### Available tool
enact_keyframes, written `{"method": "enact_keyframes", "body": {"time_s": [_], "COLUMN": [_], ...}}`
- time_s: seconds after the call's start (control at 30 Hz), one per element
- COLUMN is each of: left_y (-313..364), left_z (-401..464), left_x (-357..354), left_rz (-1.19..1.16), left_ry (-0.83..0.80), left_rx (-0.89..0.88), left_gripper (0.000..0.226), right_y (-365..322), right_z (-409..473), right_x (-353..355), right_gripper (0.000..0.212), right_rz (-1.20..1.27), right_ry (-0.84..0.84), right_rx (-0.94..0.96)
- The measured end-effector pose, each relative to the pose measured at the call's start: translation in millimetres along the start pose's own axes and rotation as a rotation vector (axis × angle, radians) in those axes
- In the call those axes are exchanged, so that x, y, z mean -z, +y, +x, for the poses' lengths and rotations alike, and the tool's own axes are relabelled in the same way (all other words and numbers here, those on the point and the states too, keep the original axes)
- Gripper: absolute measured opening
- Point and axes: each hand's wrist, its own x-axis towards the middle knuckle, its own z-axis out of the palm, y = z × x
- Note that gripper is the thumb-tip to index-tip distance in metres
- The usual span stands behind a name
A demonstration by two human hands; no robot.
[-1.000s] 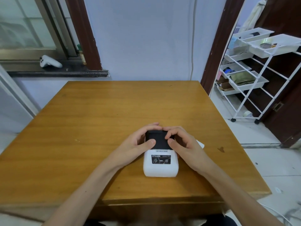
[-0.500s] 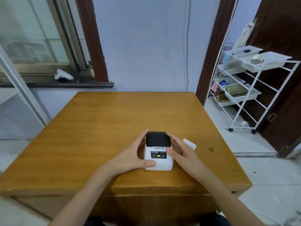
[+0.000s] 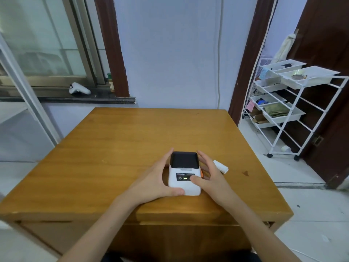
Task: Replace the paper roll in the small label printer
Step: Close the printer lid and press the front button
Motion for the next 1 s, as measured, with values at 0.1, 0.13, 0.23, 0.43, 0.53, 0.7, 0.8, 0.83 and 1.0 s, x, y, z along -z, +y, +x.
{"method": "enact_keyframes", "body": {"time_s": [0.1, 0.13, 0.23, 0.43, 0.53, 0.7, 0.8, 0.83, 1.0], "left_y": [-1.7, -2.4, -5.1, -9.8, -10.2, -9.3, -9.3, -9.3, -7.6], "left_z": [1.1, 1.3, 1.9, 5.9, 5.8, 2.6, 2.3, 2.3, 2.0], "left_x": [-0.1, 0.0, 0.0, -0.6, -1.8, -3.0, -3.3, -3.3, -3.1], "left_rz": [0.012, 0.009, 0.009, -0.006, -0.033, -0.049, -0.064, -0.069, -0.079], "left_ry": [0.016, 0.017, 0.016, 0.010, 0.001, -0.004, -0.009, -0.010, -0.011], "left_rx": [-0.012, -0.013, -0.028, -0.044, -0.058, -0.069, -0.074, -0.078, -0.081], "left_gripper": [0.123, 0.122, 0.121, 0.125, 0.127, 0.128, 0.128, 0.128, 0.129], "right_y": [-0.6, -1.0, 0.0, 1.0, 2.3, 2.8, 4.4, 4.9, 3.5], "right_z": [1.1, 1.3, 1.6, 4.3, 3.4, 1.3, 2.0, 2.0, 1.1], "right_x": [-0.6, -0.5, -0.3, 0.4, -1.0, -2.4, -2.6, -2.8, -2.7], "right_gripper": [0.077, 0.077, 0.077, 0.076, 0.075, 0.077, 0.079, 0.079, 0.079], "right_rz": [0.008, 0.011, 0.021, -0.019, -0.022, -0.050, -0.039, -0.033, -0.048], "right_ry": [-0.009, -0.013, -0.014, -0.006, 0.004, 0.044, 0.059, 0.061, 0.073], "right_rx": [0.007, 0.007, 0.010, 0.037, 0.048, 0.051, 0.048, 0.048, 0.046]}}
